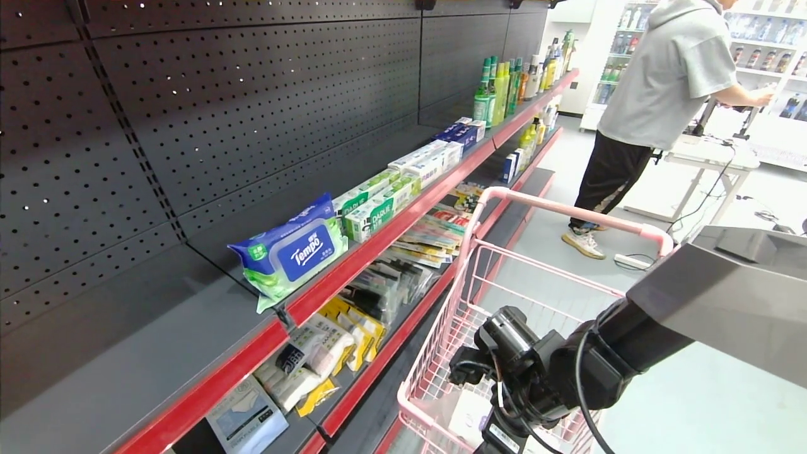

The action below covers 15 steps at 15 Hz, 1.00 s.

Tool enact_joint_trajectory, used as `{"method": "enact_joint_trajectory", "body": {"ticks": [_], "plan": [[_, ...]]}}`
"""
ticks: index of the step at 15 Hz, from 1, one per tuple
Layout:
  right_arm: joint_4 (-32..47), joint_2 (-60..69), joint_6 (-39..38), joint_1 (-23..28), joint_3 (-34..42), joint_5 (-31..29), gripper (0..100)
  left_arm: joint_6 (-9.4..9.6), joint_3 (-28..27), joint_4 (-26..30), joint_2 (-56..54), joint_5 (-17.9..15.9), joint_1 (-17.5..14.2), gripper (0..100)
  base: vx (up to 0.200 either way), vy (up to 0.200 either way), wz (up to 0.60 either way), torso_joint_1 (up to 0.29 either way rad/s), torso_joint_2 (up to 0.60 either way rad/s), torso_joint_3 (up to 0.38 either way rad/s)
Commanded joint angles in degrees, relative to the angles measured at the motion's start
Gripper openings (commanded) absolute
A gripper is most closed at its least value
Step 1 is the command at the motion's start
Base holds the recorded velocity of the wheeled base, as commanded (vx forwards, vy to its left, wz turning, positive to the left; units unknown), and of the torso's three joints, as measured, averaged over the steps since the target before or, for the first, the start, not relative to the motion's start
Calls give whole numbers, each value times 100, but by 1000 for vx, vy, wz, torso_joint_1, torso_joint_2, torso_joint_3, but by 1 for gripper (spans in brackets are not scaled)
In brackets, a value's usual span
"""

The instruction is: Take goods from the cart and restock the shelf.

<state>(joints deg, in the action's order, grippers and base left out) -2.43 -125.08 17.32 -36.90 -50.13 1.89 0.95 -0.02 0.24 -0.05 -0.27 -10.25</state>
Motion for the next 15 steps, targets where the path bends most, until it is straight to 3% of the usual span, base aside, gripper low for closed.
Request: {"method": "enact_joint_trajectory", "body": {"ticks": [1,15], "plan": [[-4,-43,26,-1,-15,-4,100,2,-6,2,5,0,-3,100,0,0,0,-134,320,188],[-4,-298,166,192,-296,-40,100,-7,-6,2,5,0,-3,100,0,0,0,-25,65,38]]}}
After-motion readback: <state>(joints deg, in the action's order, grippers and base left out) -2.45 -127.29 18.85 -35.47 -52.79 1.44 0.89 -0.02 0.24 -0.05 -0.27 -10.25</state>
